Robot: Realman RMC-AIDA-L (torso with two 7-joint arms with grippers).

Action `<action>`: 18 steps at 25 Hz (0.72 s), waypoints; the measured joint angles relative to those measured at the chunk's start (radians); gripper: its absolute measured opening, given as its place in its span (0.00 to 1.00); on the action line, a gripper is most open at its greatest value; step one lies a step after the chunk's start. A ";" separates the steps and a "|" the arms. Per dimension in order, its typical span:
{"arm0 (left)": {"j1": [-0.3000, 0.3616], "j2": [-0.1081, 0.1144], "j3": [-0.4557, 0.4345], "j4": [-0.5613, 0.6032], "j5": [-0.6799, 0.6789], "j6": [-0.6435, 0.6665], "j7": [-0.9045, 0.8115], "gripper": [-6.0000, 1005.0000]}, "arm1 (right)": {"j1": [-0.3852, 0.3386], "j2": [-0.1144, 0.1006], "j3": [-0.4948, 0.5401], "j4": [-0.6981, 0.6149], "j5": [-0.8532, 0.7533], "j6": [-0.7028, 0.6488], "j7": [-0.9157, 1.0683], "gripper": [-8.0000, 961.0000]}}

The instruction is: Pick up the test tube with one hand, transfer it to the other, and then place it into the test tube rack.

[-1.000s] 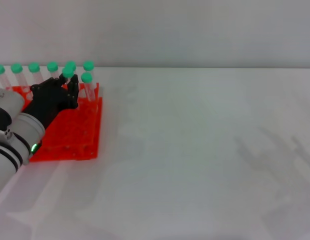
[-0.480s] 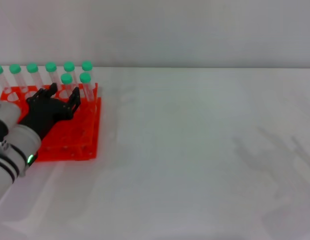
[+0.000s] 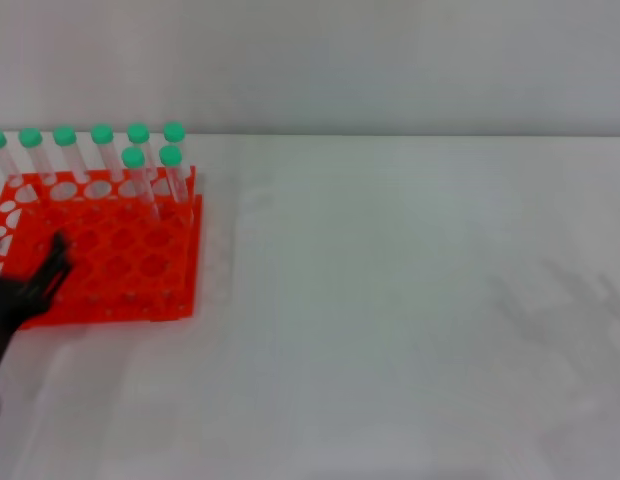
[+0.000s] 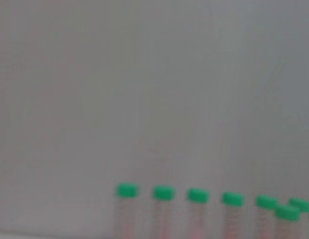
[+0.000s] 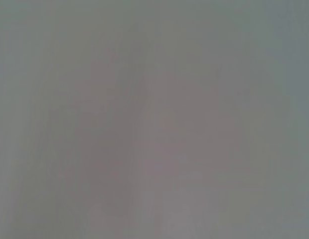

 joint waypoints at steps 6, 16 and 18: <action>0.169 -0.002 0.002 0.006 -0.080 -0.138 -0.039 0.87 | -0.002 0.000 0.044 0.040 0.001 0.002 0.000 0.80; 0.227 -0.003 0.010 0.023 -0.122 -0.212 -0.070 0.88 | 0.000 0.000 0.057 0.064 0.002 0.003 0.001 0.80; 0.224 -0.003 0.010 0.024 -0.122 -0.207 -0.070 0.88 | 0.000 0.000 0.057 0.074 0.002 0.003 0.004 0.80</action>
